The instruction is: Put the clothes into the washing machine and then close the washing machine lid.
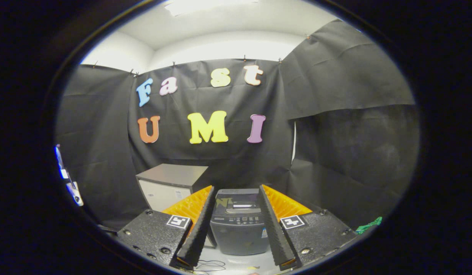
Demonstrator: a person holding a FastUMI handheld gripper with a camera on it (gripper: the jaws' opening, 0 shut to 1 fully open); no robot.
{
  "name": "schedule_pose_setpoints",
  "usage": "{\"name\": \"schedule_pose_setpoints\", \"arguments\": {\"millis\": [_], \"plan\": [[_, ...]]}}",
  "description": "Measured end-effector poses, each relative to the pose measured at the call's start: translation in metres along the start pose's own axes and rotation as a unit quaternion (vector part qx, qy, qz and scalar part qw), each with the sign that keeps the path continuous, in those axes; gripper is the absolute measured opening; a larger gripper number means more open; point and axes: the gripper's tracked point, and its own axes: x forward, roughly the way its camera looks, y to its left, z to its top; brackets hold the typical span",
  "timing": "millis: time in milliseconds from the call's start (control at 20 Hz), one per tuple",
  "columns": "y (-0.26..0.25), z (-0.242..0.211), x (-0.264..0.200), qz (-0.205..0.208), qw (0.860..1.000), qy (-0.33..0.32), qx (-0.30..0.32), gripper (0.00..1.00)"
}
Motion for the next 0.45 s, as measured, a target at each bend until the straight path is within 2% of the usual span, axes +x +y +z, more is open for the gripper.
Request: {"name": "schedule_pose_setpoints", "arguments": {"millis": [150,450], "plan": [[-0.007,0.006,-0.02,-0.002,1.0,-0.009,0.005,0.72],[-0.005,0.023,-0.037,-0.038,0.999,-0.039,0.0,0.72]]}}
